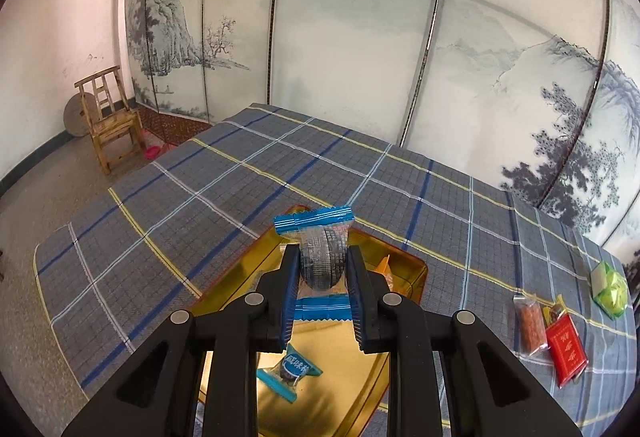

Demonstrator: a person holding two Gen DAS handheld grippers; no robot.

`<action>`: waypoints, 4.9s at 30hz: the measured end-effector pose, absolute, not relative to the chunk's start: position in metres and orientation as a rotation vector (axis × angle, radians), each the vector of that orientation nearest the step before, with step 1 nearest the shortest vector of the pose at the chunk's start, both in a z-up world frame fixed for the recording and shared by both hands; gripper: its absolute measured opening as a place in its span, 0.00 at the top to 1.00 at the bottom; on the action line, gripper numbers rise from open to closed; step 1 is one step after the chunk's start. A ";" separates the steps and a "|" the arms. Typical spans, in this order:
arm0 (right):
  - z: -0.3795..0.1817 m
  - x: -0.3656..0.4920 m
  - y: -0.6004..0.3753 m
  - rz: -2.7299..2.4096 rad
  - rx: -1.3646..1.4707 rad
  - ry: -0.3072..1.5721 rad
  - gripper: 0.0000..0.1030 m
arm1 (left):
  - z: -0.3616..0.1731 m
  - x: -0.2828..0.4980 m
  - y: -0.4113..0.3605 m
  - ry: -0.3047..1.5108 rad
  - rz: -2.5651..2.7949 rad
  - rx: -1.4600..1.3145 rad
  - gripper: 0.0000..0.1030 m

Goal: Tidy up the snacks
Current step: 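Carry the blue-ended candy with the right tool into the tin and lower it, then open the right tool to release the candy in the tin, then reach the left tool to the clear bag of orange crackers and grasp it, then lift the cracker bag with the left tool and carry it over the tin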

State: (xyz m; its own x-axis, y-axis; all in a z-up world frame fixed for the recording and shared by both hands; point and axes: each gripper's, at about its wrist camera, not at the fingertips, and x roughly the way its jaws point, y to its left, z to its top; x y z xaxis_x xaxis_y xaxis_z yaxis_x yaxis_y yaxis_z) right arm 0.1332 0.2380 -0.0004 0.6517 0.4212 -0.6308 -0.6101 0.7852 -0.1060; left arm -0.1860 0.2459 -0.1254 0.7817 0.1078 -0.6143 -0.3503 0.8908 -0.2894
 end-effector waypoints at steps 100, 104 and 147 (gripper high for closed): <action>-0.131 0.246 -0.329 0.230 0.550 0.650 0.15 | -0.123 0.327 -0.004 0.893 0.082 -0.125 0.69; -0.130 0.246 -0.329 0.228 0.551 0.650 0.15 | -0.101 0.315 -0.004 0.837 0.068 -0.068 0.69; -0.136 0.245 -0.333 0.189 0.555 0.666 0.14 | -0.023 0.220 0.219 0.755 0.458 0.028 0.69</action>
State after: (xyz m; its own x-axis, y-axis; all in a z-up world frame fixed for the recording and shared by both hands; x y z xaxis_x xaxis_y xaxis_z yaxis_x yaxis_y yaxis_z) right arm 0.2453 -0.3335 -0.1356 0.7756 0.3383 -0.5329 0.0079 0.8390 0.5440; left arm 0.2202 0.2186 -0.0234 0.6351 0.4101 -0.6545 -0.3906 0.9016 0.1859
